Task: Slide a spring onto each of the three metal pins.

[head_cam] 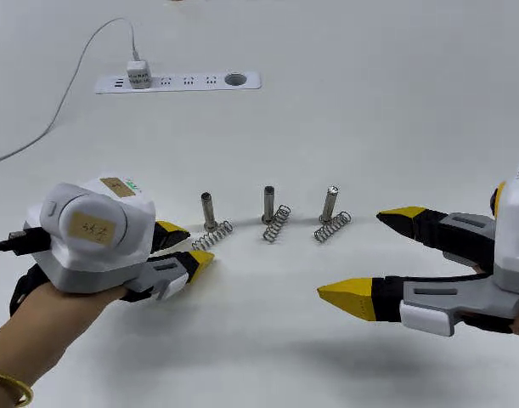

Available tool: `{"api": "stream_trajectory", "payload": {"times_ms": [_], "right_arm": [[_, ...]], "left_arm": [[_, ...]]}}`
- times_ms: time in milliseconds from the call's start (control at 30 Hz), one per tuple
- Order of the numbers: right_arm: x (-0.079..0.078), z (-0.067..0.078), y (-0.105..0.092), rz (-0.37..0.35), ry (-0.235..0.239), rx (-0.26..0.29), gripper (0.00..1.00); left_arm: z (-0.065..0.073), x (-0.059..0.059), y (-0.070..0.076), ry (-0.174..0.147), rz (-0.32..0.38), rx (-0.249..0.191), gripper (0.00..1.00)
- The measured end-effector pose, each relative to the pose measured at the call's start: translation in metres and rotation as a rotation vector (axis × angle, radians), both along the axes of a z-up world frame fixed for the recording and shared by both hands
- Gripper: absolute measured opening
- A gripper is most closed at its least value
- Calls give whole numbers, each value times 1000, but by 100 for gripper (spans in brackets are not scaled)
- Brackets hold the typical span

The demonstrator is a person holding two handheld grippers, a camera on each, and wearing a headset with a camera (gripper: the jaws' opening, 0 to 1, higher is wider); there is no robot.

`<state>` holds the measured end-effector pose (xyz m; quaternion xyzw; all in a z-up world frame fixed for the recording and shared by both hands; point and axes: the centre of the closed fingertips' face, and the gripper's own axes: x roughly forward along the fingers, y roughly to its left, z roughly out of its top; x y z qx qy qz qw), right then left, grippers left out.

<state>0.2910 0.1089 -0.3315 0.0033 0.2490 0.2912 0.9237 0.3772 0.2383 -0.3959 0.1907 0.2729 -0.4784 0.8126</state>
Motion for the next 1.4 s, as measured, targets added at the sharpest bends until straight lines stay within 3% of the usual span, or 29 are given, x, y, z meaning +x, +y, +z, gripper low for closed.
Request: {"api": "stream_trajectory", "payload": {"times_ms": [400, 800, 1000, 1267, 1400], "right_arm": [[-2, -5, 0, -22, 17, 12, 76], [-3, -5, -4, -52, 31, 18, 75], [-1, -1, -5, -64, 34, 32, 73], [1, 6, 0, -75, 30, 75, 69], [2, 11, 4, -71, 21, 90, 67]], "left_arm": [[-4, 0, -6, 7, -25, 5, 12], [-4, 0, -4, 5, -23, 10, 10], [-2, -7, -1, 4, -18, 1, 10], [16, -19, -4, -13, 14, -58, 10], [33, -27, -8, -35, 66, -132, 10]]}}
